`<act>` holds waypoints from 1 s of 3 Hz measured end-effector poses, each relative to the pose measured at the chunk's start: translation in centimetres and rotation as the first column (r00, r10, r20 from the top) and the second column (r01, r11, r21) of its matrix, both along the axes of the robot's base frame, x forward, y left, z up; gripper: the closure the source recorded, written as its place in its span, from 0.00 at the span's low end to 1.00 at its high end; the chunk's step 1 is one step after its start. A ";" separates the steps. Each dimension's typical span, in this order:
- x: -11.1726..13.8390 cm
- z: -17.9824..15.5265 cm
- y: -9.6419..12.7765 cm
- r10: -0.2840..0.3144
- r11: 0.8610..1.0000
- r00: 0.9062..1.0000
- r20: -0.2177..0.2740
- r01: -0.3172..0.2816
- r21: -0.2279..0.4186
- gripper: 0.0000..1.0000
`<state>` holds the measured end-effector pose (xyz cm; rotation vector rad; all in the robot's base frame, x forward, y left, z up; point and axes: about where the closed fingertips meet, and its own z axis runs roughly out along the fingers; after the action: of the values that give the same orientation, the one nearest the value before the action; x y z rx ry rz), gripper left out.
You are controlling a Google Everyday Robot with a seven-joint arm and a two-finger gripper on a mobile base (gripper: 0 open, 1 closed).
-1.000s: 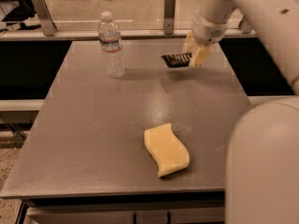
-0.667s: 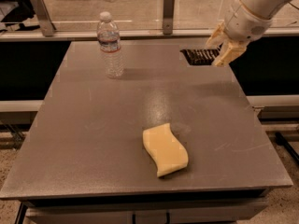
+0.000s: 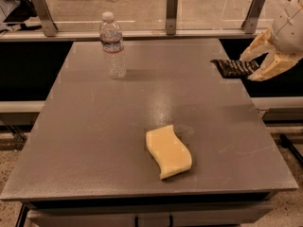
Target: Move rxbar chocolate near sponge
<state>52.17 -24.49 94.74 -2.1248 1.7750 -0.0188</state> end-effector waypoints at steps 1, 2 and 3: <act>-1.6 -0.7 1.5 0.041 0.999 0.999 0.016 -0.041 -0.017 1.00; -5.2 -0.7 5.3 0.146 0.989 0.984 0.100 -0.141 -0.054 1.00; -8.9 -2.7 8.5 0.236 0.969 0.964 0.120 -0.225 -0.099 1.00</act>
Offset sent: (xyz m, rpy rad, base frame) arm -0.1199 0.1062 -0.0672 -0.1066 -0.0813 0.2998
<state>43.25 -15.96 92.00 -2.3206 1.4677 -0.1716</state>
